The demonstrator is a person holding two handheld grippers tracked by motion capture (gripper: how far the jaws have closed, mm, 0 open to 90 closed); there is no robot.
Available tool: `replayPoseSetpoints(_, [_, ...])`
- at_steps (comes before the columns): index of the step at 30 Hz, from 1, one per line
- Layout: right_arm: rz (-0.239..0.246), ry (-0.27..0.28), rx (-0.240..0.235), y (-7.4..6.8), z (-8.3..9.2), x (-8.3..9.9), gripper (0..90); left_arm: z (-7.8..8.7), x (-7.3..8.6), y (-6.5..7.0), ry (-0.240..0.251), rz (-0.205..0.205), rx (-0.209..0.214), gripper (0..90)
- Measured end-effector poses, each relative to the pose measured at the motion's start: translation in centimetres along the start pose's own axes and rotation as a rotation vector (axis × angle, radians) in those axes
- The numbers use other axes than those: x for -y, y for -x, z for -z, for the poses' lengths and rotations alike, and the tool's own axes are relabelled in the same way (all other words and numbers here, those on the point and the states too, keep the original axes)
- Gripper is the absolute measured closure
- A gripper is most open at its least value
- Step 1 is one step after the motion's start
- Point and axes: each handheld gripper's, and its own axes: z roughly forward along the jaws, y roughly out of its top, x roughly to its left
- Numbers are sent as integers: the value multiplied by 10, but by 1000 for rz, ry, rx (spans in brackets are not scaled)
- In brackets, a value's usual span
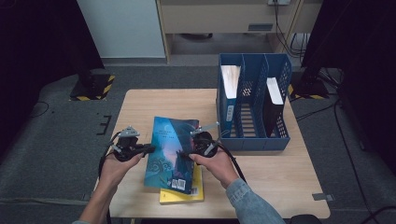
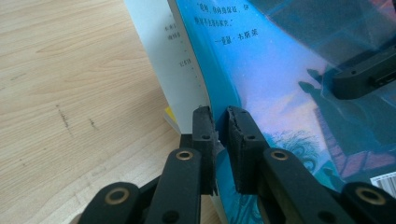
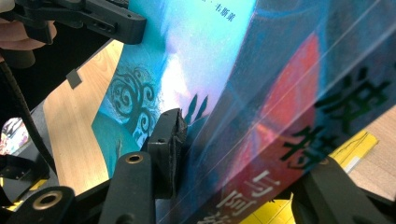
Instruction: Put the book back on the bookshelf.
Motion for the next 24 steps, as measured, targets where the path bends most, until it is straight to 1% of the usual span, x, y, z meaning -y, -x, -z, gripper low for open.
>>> replayPoseSetpoints(5, [10,3,2,-1,3,-3,560,2,-5,1,-12,-19,-9,816])
replayPoseSetpoints(7, [15,10,8,-2,5,-7,560,5,-9,2,-8,-25,-10,817])
replayPoseSetpoints(9, [9,20,14,-1,8,-10,550,6,-11,4,-3,-35,-10,819])
replayPoseSetpoints(11, [16,15,23,-1,11,-13,564,6,-12,6,-1,-44,-10,821])
replayPoseSetpoints(15, [13,20,13,0,13,-14,584,8,-13,5,2,-47,-4,822])
replayPoseSetpoints(17, [16,24,22,0,14,-17,590,9,-14,5,4,-45,-9,822])
replayPoseSetpoints(19, [34,31,42,-2,16,-24,595,9,-16,4,3,-51,-14,822])
replayPoseSetpoints(20, [34,31,42,-2,16,-24,595,9,-17,4,2,-56,-18,822])
replayPoseSetpoints(21, [51,28,55,-3,19,-29,594,10,-18,5,-2,-58,-23,823])
replayPoseSetpoints(24, [56,25,59,-3,22,-34,591,8,-19,4,-10,-68,-20,822])
